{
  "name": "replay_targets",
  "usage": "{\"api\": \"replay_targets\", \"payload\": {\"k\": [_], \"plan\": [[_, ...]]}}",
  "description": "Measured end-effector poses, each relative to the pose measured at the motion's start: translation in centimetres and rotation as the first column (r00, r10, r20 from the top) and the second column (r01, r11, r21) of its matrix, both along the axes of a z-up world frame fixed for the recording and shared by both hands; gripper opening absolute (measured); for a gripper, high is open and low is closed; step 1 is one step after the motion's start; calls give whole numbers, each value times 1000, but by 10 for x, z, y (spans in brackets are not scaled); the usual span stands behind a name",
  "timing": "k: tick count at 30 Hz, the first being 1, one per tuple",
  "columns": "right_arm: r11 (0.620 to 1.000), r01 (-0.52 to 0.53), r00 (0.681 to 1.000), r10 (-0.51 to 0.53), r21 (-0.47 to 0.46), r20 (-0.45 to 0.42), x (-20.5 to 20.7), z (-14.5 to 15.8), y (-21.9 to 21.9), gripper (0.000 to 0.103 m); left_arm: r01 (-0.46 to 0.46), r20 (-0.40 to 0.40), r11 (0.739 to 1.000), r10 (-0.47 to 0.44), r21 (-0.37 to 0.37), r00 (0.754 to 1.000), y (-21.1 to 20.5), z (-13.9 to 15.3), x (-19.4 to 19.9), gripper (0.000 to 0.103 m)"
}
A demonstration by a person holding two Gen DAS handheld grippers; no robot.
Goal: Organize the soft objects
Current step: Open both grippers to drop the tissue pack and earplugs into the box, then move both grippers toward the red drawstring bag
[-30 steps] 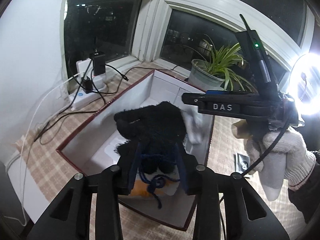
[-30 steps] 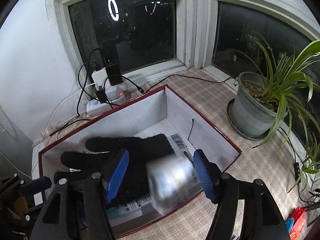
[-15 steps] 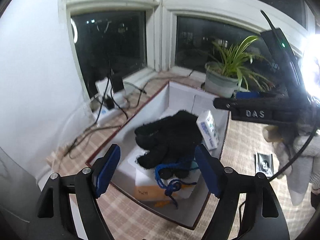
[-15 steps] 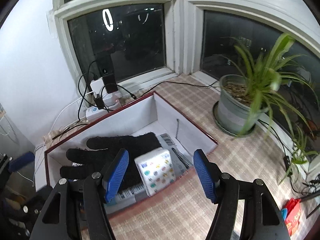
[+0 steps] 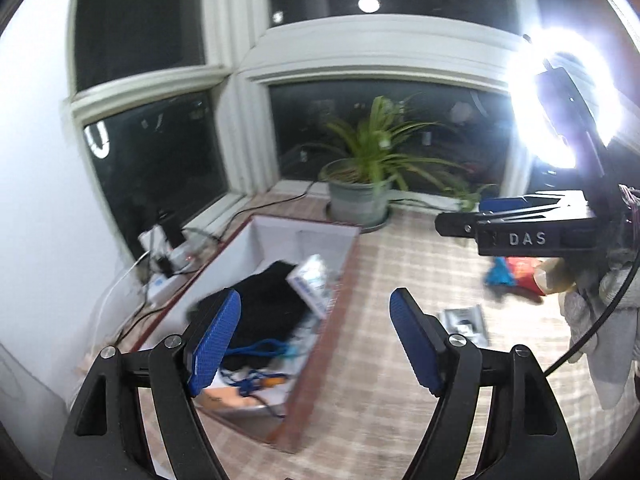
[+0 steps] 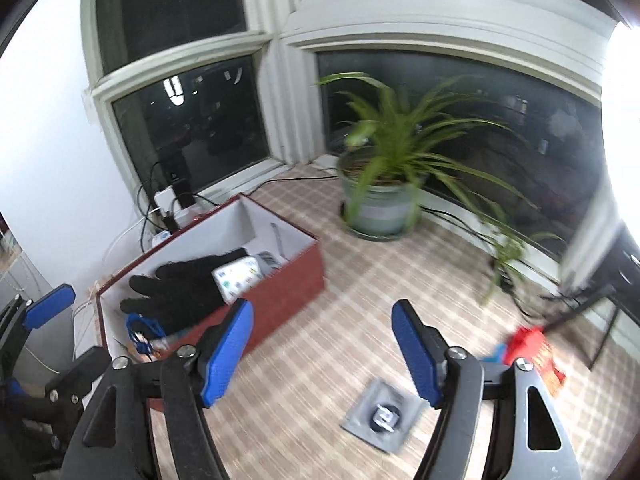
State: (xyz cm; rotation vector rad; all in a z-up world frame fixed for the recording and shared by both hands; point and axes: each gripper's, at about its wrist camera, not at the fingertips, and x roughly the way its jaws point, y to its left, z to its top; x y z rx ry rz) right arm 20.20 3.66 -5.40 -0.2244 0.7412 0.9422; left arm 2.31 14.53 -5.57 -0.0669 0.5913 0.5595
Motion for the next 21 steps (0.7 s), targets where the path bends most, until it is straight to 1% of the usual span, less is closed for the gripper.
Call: {"api": "replay_targets", "payload": {"k": [5, 10, 15, 18, 21], "plan": [[996, 84, 996, -83, 13, -29, 6, -3, -52, 70, 81, 12, 996, -81, 31, 997, -32, 2, 11, 77], [986, 167, 985, -166, 6, -54, 9, -11, -97, 70, 159, 5, 987, -159, 27, 987, -56, 0, 25, 77], [968, 250, 966, -250, -7, -68, 16, -21, -140, 70, 229, -11, 973, -229, 25, 973, -79, -6, 42, 77], [955, 297, 952, -297, -16, -73, 23, -27, -163, 70, 271, -22, 962, -271, 11, 962, -91, -12, 53, 77], [939, 343, 935, -343, -20, -89, 30, -35, -185, 70, 308, -36, 951, -308, -27, 951, -100, -20, 63, 77]]}}
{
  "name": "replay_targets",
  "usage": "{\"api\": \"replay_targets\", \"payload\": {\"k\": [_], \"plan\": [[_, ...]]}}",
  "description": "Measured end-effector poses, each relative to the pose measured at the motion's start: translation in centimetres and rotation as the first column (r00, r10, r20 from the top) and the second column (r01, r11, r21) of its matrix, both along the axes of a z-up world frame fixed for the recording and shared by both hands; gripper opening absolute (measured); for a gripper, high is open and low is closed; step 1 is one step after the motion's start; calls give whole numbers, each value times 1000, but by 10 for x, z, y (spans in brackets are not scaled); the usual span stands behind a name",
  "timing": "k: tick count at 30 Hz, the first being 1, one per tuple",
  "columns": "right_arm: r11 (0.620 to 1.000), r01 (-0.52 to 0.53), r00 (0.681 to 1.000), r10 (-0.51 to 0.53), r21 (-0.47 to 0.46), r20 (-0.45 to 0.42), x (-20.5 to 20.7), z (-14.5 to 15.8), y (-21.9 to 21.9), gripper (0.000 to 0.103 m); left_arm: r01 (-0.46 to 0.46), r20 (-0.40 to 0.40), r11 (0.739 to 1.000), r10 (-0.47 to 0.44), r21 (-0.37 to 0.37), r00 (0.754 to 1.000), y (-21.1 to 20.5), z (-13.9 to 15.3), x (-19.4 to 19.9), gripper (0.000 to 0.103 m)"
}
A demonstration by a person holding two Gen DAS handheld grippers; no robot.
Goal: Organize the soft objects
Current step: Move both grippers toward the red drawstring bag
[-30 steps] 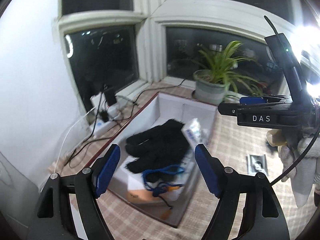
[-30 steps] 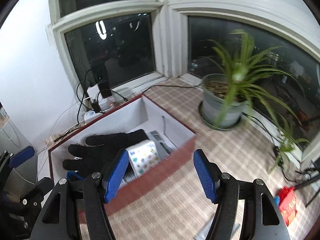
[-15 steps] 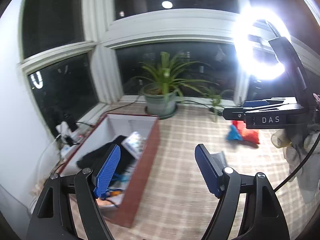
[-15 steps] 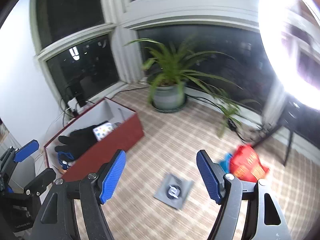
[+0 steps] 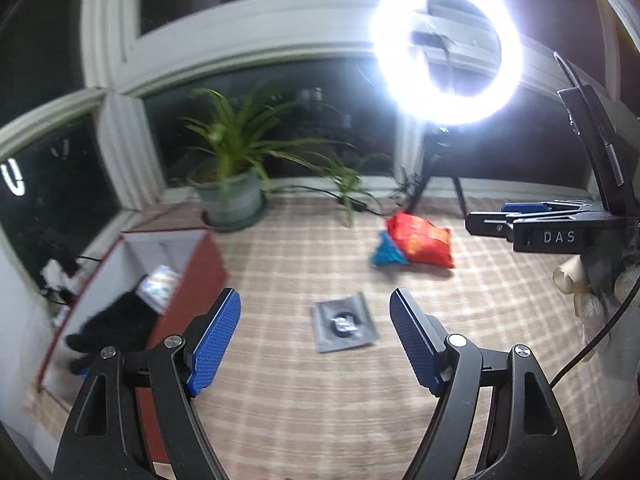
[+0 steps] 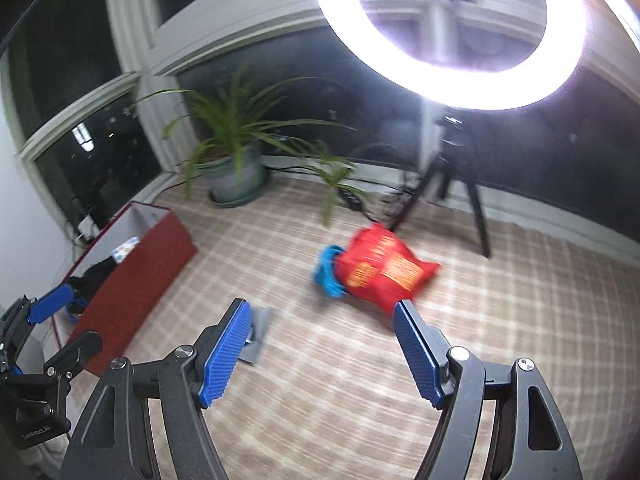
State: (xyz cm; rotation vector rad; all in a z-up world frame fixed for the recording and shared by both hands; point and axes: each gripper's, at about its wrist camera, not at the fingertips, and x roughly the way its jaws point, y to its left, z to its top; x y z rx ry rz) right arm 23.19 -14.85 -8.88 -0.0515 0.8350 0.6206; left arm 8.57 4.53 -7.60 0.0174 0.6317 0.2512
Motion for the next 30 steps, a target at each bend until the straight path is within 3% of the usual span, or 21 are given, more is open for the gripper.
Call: {"api": "replay_targets", "payload": {"k": [5, 7, 13, 19, 30], "plan": [[996, 88, 996, -88, -3, -30, 15, -17, -37, 70, 62, -42, 996, -65, -65, 997, -12, -15, 20, 77], [993, 115, 992, -115, -7, -44, 21, -25, -48, 70, 76, -57, 989, -84, -125, 995, -11, -21, 26, 77], [986, 165, 983, -166, -14, -73, 30, -42, -70, 70, 54, -107, 963, -85, -264, 991, 10, -39, 49, 77], [981, 194, 975, -193, 6, -107, 38, -51, -83, 70, 57, -142, 945, -108, -323, 984, 18, -46, 83, 77], [966, 256, 960, -250, 28, -125, 30, -58, -119, 70, 109, -210, 900, -214, -423, 954, 3, -51, 203, 70]]}}
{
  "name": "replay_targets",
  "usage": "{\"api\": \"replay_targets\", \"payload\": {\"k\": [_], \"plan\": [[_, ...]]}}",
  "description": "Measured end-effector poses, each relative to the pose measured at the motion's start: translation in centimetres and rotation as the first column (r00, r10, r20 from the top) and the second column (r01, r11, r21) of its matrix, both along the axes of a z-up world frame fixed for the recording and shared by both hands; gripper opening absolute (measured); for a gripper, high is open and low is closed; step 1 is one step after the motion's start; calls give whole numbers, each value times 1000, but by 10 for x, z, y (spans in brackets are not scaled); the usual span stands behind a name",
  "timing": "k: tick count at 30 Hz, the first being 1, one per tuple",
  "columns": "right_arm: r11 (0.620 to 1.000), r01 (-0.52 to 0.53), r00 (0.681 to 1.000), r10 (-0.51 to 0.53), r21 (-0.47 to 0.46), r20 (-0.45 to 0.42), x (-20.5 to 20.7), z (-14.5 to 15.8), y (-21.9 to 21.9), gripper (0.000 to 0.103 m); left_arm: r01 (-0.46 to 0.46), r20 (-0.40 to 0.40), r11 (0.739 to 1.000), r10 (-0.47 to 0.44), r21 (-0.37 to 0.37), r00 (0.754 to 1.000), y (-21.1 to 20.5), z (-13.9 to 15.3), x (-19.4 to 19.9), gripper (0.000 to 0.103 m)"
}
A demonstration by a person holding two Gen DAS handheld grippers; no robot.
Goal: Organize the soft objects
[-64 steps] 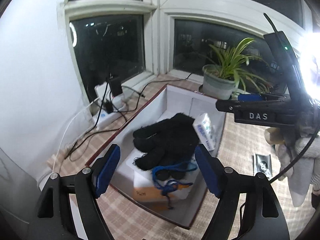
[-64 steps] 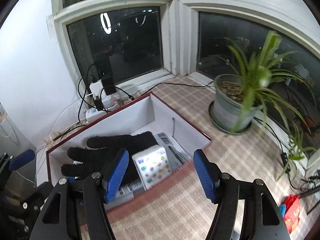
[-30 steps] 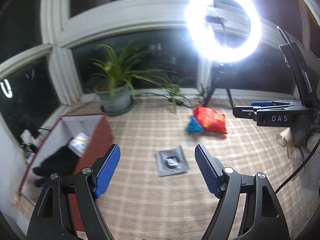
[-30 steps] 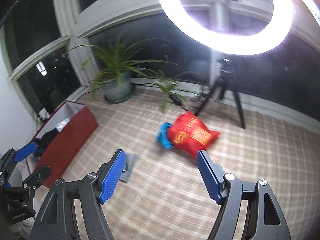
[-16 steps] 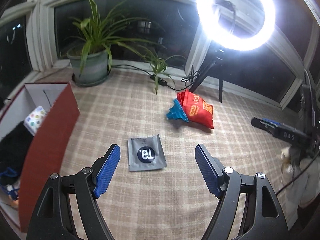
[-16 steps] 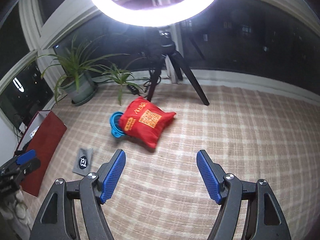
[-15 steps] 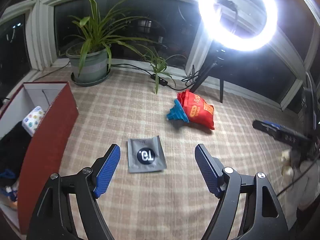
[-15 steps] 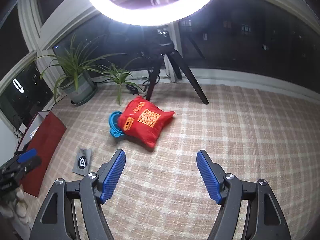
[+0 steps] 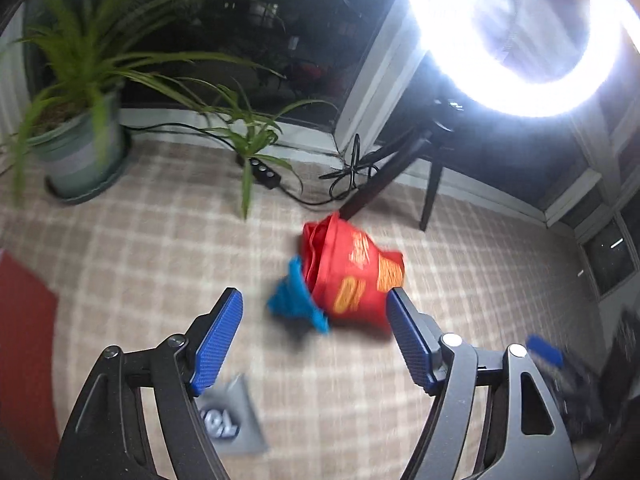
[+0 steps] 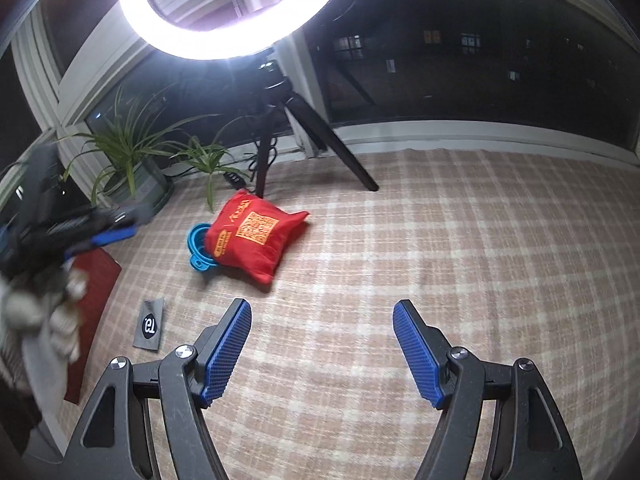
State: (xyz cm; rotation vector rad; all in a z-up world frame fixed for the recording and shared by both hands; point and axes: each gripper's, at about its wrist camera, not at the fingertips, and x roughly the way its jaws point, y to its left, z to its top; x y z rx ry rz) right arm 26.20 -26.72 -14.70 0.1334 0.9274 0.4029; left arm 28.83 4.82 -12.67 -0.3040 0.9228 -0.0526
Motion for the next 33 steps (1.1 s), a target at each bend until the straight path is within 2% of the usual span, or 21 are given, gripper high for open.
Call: {"api": "replay_targets", "payload": {"k": [1, 4, 7, 8, 13, 15, 18, 24, 30, 33], "plan": [[1000, 5, 1000, -5, 3, 0, -1, 0, -4, 70, 1, -16, 1000, -1, -7, 1000, -1, -4, 15, 63], [1000, 19, 1000, -19, 6, 0, -4, -3, -11, 70, -5, -54, 1000, 5, -7, 999, -2, -17, 50, 54], [999, 36, 999, -35, 13, -11, -4, -6, -19, 70, 0, -84, 1000, 0, -6, 996, -5, -31, 78, 53], [999, 40, 999, -40, 14, -14, -4, -7, -21, 70, 1, -94, 1000, -3, -22, 996, -5, -36, 85, 52], [998, 63, 998, -63, 22, -24, -3, -12, -30, 70, -14, -153, 990, -7, -138, 988, -3, -62, 116, 38], [997, 70, 997, -70, 20, -28, -2, -14, -33, 70, -29, -167, 988, 4, -149, 986, -1, -71, 123, 34], [997, 77, 996, -77, 19, -39, 0, -18, -35, 70, -2, -183, 985, -30, -172, 983, -8, -80, 130, 34], [996, 85, 996, -85, 4, -34, -2, -15, -32, 70, 140, -184, 983, -160, -117, 970, -40, -79, 128, 34], [988, 96, 995, -93, -120, 25, -11, -1, -22, 70, 273, -179, 961, -277, -48, 944, -83, -82, 113, 34], [984, 102, 994, -96, -143, 44, -15, 3, -21, 70, 316, -178, 948, -316, -30, 932, -101, -84, 110, 34]]}}
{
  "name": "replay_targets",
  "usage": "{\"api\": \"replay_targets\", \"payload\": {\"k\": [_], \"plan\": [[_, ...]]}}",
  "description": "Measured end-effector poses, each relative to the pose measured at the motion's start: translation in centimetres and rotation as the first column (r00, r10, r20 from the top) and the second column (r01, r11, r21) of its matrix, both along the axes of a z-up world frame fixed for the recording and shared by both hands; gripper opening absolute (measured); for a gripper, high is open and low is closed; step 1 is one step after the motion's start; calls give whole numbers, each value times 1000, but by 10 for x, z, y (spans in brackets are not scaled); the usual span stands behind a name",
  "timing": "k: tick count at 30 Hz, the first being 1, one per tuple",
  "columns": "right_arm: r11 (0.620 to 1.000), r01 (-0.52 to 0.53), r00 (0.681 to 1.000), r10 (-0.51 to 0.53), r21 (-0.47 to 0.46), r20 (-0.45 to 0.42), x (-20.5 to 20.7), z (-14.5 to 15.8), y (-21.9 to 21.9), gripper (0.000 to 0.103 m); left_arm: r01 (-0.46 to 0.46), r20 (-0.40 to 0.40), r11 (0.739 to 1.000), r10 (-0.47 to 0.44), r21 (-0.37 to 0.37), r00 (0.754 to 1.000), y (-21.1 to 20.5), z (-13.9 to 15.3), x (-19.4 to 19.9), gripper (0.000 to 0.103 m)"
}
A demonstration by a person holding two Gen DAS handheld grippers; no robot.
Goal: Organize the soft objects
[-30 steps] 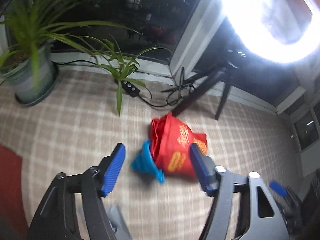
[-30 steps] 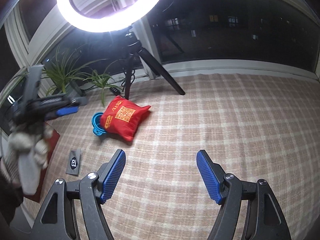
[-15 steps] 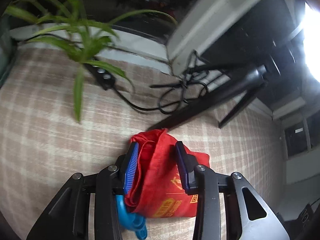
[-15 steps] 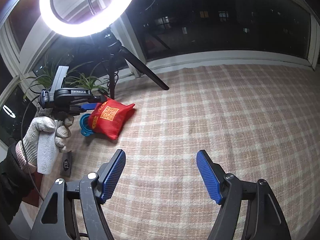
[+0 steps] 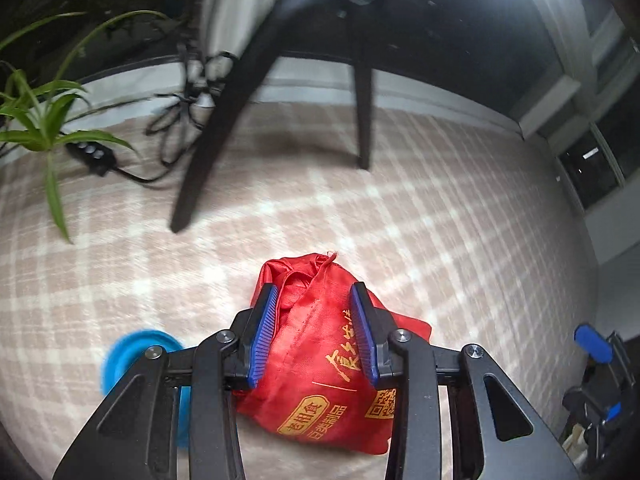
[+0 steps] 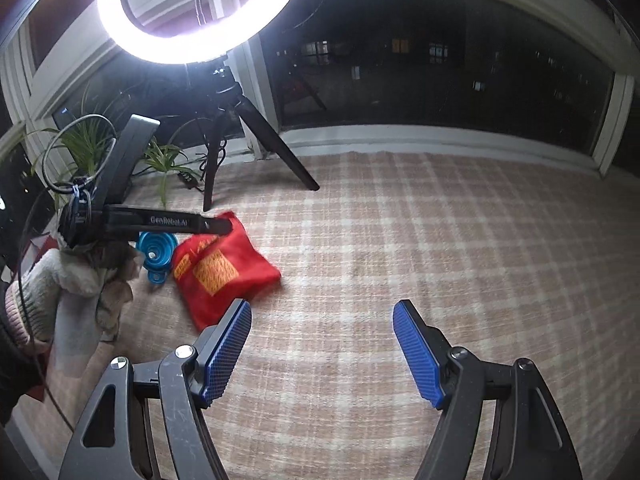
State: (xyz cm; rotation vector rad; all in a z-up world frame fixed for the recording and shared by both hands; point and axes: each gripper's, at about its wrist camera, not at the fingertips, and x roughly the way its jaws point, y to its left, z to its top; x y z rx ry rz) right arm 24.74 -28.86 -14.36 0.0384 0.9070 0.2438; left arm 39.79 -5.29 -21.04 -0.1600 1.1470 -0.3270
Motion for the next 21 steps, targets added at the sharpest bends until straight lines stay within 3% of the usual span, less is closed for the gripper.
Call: {"api": "replay_targets", "payload": {"k": [21], "plan": [[999, -8, 1000, 9, -53, 22, -16, 11, 1, 70, 232, -10, 972, -232, -24, 973, -81, -2, -55, 35]]}}
